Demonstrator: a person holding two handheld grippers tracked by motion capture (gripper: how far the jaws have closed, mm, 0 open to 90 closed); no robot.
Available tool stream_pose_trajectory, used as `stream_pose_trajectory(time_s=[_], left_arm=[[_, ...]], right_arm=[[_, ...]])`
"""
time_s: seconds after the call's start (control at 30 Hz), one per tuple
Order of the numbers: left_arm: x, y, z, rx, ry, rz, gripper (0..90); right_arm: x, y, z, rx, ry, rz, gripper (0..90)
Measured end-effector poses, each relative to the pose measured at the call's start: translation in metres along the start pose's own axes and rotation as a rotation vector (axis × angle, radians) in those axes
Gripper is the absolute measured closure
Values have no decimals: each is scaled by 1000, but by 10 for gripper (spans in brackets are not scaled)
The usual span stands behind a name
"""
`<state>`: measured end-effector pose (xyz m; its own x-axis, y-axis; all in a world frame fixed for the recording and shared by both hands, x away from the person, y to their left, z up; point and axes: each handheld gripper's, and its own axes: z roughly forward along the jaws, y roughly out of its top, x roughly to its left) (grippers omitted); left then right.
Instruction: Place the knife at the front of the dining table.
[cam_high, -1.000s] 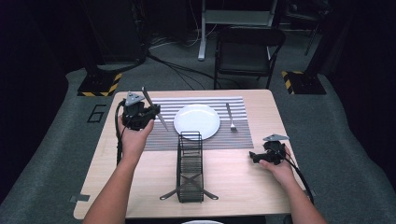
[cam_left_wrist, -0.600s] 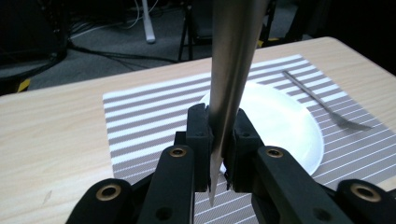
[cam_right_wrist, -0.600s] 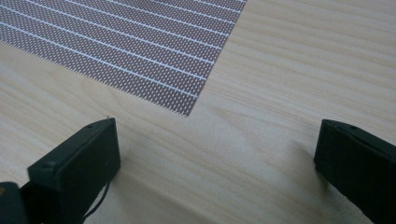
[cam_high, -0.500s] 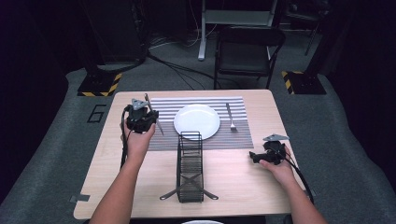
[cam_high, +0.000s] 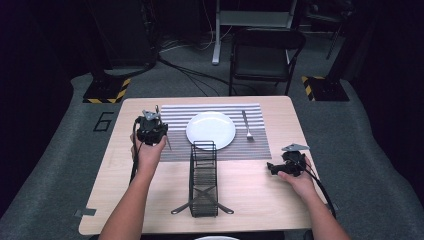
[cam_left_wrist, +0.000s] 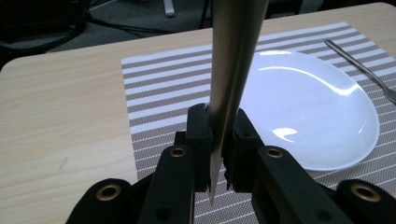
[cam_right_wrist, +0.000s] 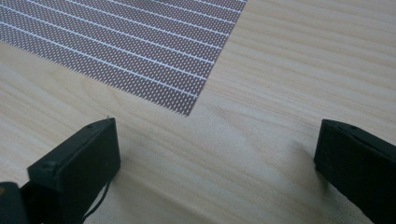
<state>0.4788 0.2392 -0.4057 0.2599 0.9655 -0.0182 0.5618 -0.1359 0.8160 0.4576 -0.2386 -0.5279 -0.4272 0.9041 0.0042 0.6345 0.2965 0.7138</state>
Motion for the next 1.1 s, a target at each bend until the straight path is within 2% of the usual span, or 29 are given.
stream_pose_trajectory(time_s=[0.13, 0.27, 0.47, 0.8, 1.1], left_arm=[[1, -4, 4, 19, 12, 14, 818], [3, -6, 8, 30, 9, 2, 818], [3, -6, 12, 11, 13, -13, 819], [-5, 1, 29, 2, 42, 8, 823], [1, 9, 51, 4, 66, -54, 824]], right_arm=[[1, 0, 0, -4, -2, 13, 0], [1, 0, 0, -4, -2, 14, 0], [1, 0, 0, -4, -2, 12, 0], [0, 0, 0, -1, 1, 4, 0], [0, 0, 0, -4, 1, 6, 0]])
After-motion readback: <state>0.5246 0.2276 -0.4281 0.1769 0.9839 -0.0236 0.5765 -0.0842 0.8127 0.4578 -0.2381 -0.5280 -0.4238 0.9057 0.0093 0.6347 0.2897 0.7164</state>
